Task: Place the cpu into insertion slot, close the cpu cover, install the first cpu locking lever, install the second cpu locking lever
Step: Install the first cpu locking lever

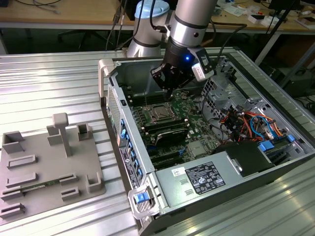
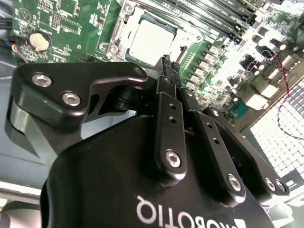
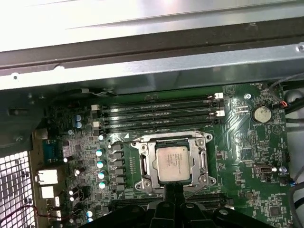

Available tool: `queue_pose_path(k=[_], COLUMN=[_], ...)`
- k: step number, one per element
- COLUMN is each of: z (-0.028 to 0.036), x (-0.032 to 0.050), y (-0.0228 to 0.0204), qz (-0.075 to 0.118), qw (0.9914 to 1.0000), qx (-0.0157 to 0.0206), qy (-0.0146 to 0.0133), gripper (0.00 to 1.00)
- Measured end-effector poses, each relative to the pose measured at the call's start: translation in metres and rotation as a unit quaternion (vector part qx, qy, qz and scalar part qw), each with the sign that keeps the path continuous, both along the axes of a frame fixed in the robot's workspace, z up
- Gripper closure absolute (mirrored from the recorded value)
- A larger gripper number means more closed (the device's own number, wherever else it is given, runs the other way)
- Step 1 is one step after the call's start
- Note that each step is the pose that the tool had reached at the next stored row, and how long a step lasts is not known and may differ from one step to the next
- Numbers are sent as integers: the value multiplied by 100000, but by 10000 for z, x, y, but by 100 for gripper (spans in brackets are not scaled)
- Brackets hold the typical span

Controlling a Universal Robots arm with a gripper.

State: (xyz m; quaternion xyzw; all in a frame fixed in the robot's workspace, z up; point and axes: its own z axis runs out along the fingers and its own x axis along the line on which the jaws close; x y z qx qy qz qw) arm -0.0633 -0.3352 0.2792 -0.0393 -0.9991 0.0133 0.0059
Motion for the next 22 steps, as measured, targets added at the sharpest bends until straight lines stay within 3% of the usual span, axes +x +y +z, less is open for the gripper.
queue_pose_path(k=[5, 12, 13, 18, 22], z=[-6, -7, -10, -50, -50], x=[-45, -195, -223, -322, -356], y=[0, 0, 0, 0, 0], qz=[1737, 2115, 2215, 3154, 3160], qw=[99984, 99976, 99973, 99926, 99926], qx=[507, 512, 626, 2055, 2048], qy=[-2, -121, -199, -766, -780], gripper=[89, 89, 89, 89, 89])
